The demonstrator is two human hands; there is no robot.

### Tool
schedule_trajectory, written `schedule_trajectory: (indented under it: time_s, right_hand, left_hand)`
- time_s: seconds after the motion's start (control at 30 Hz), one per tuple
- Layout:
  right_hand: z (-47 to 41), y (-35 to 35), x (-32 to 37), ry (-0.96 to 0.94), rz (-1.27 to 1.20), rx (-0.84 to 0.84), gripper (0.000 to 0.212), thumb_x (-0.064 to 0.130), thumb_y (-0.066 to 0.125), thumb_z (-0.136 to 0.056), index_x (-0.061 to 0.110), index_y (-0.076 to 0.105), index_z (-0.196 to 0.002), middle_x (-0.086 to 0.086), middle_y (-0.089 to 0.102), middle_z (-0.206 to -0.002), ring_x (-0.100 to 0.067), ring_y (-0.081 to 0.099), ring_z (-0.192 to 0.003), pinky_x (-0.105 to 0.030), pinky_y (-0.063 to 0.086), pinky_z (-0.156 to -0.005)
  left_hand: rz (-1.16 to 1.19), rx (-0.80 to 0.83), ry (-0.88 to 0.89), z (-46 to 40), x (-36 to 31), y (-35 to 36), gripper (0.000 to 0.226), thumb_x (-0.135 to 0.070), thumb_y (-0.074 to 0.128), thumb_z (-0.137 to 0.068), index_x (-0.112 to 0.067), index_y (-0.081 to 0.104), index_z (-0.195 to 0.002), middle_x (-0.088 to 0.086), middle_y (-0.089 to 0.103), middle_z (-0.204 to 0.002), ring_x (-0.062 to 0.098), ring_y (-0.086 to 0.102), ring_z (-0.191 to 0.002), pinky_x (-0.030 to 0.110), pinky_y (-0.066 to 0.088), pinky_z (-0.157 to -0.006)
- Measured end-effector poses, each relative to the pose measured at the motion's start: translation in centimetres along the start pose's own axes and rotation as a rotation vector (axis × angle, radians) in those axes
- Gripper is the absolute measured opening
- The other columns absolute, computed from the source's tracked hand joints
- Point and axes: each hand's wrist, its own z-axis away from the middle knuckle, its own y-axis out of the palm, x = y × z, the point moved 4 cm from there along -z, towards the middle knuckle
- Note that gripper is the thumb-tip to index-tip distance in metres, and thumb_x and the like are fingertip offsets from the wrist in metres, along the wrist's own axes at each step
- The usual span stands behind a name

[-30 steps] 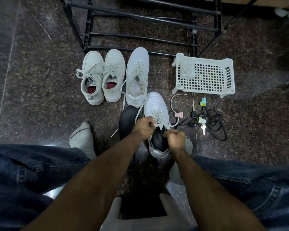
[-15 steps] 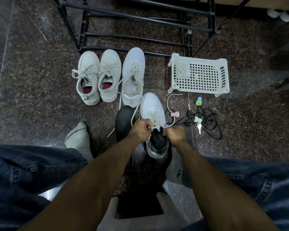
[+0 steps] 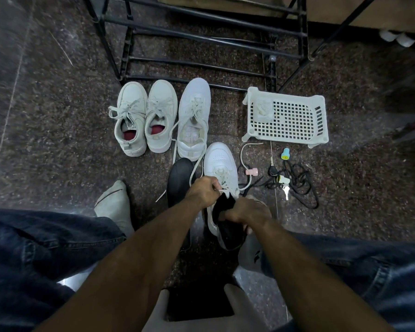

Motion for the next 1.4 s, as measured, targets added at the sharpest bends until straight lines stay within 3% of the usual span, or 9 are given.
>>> schedule_trajectory:
  time_s: [0.2,0.43,0.6,0.73,0.83,0.97,1.1,1.23,1.4]
  right_hand:
    - [2.2,3.5,1.5,0.115,0.311,-0.094,0.106,0.068,0.072,-0.066,0.006,0.026,-0.139,-0.003,0.052,-0.127,-0.032,0.060,-0.111,-0.052,0.056,-0.075]
    - [2.9,0.9,1.9,0.040,0.108,0.027,0.050,0.048,0.073,-0.069,0.020,0.066,-0.110,0.002,0.065,-0.102,-0.020,0.065,-0.095,-0.029,0.053,-0.081]
    - [5.4,-3.4,2.2,0.046,0.091,0.168,0.034,0.037,0.061,-0.087,0.012,0.057,-0.109,-0.009,0.057,-0.084,-0.024,0.058,-0.054,-0.027,0.047,-0.037]
    - [6.1,-4.5,2.5,0.069,0.102,0.232,0.043,0.033,0.060,-0.092,0.005,0.051,-0.124,-0.013,0.050,-0.076,-0.026,0.055,-0.042,-0.024,0.043,-0.030]
    - [6.1,-4.0,2.6,0.047,0.122,0.191,0.042,0.037,0.064,-0.088,0.008,0.055,-0.117,-0.009,0.051,-0.071,-0.022,0.055,-0.040,-0.027,0.046,-0.034]
    - [4.8,-1.6,1.9,0.050,0.031,0.169,0.048,0.039,0.073,-0.078,0.009,0.061,-0.114,-0.006,0.058,-0.081,-0.023,0.061,-0.065,-0.033,0.052,-0.057]
    - [3.1,1.0,2.2,0.097,-0.205,0.038,0.070,0.038,0.081,-0.061,0.005,0.059,-0.118,-0.005,0.063,-0.098,-0.022,0.067,-0.089,-0.030,0.056,-0.077]
    - [3.2,3.5,2.7,0.177,-0.252,-0.058,0.099,0.058,0.083,-0.055,0.009,0.039,-0.128,-0.004,0.063,-0.112,-0.023,0.063,-0.108,-0.029,0.049,-0.086]
    - [3.7,3.5,2.2,0.178,-0.085,-0.100,0.084,0.048,0.077,-0.072,0.005,0.033,-0.130,-0.006,0.060,-0.121,-0.027,0.060,-0.115,-0.034,0.047,-0.086]
  left_hand:
    - [-0.020,-0.008,-0.025,0.4,-0.2,0.0,0.025,-0.013,0.067,-0.084,-0.031,0.060,-0.067,-0.006,0.066,-0.088,0.016,0.065,-0.089,0.022,0.050,-0.078]
    - [-0.076,-0.005,-0.014,0.6,-0.3,-0.5,0.023,-0.015,0.066,-0.084,-0.031,0.061,-0.070,-0.004,0.071,-0.100,0.015,0.065,-0.092,0.024,0.051,-0.084]
    - [-0.066,-0.026,0.000,0.8,-0.4,-0.6,0.021,-0.013,0.063,-0.086,-0.032,0.066,-0.078,-0.005,0.072,-0.097,0.014,0.066,-0.090,0.020,0.049,-0.077]
    - [-0.056,-0.043,0.002,0.7,-0.7,-1.1,0.015,-0.012,0.064,-0.086,-0.024,0.073,-0.089,-0.001,0.072,-0.101,0.017,0.066,-0.093,0.019,0.047,-0.078]
    - [-0.060,-0.049,0.004,1.2,-0.7,-1.0,0.012,-0.014,0.067,-0.085,-0.025,0.070,-0.090,-0.001,0.069,-0.103,0.018,0.065,-0.094,0.022,0.049,-0.079]
    - [-0.164,-0.046,-0.027,2.4,1.3,-0.4,0.029,-0.035,0.072,-0.082,-0.024,0.054,-0.101,-0.007,0.051,-0.109,0.021,0.058,-0.097,0.033,0.049,-0.083]
    - [-0.214,0.053,-0.170,3.0,3.5,0.3,0.037,-0.054,0.068,-0.080,-0.022,0.050,-0.082,0.004,0.066,-0.096,0.027,0.066,-0.086,0.033,0.055,-0.076]
    - [-0.066,0.075,-0.192,3.3,2.8,0.1,0.036,-0.048,0.067,-0.084,-0.019,0.049,-0.071,0.004,0.063,-0.075,0.025,0.067,-0.063,0.031,0.057,-0.059]
    - [0.058,0.096,-0.222,3.3,2.3,-0.1,0.023,-0.033,0.063,-0.088,-0.015,0.057,-0.076,0.009,0.068,-0.074,0.028,0.071,-0.066,0.039,0.062,-0.061]
